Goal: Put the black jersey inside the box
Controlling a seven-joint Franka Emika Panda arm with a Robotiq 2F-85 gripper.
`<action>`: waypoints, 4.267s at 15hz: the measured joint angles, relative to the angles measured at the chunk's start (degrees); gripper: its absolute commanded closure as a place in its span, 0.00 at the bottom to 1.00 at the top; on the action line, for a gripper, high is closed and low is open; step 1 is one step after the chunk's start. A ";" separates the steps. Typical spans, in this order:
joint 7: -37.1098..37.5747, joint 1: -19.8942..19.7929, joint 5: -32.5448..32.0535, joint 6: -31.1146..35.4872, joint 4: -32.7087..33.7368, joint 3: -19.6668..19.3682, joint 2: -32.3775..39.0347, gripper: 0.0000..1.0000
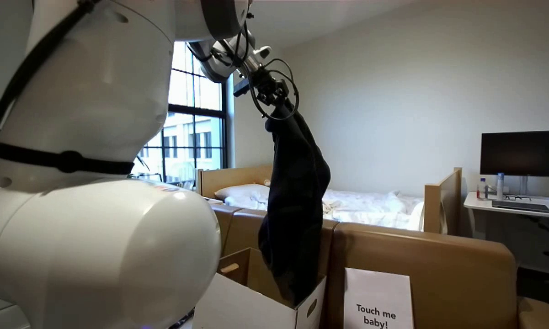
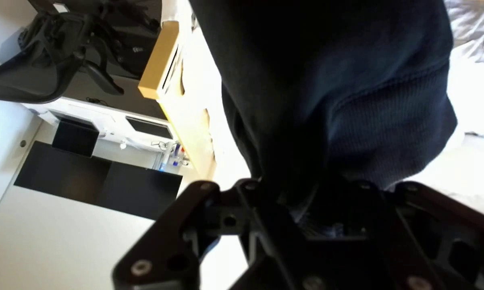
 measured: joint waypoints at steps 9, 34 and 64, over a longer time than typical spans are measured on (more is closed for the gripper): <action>-28.65 -4.89 25.06 1.37 -8.44 0.96 2.31 0.91; -51.38 -0.58 36.17 4.42 -5.54 -6.78 40.34 0.91; -34.66 5.47 37.22 7.40 -0.62 -6.42 27.36 0.00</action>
